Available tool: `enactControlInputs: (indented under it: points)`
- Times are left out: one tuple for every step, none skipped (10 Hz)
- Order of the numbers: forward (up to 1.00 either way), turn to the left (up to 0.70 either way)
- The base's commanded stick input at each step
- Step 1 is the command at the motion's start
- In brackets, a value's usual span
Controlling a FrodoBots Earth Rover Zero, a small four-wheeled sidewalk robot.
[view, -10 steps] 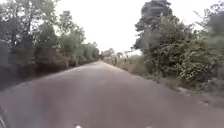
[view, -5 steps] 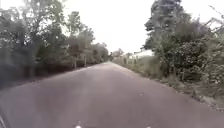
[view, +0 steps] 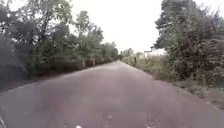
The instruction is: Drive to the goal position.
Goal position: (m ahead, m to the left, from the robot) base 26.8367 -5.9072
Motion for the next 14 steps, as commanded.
enactControlInputs:
  points:
    - [1.0,-0.14]
    - [1.0,-0.14]
    - [1.0,-0.14]
    - [1.0,-0.14]
    - [1.0,-0.14]
    - [1.0,-0.14]
    - [1.0,-0.14]
    - [1.0,-0.14]
    - [1.0,-0.14]
    - [1.0,-0.13]
    - [1.0,-0.1]
    - [1.0,-0.05]
    - [1.0,-0.05]
    - [1.0,-0.05]
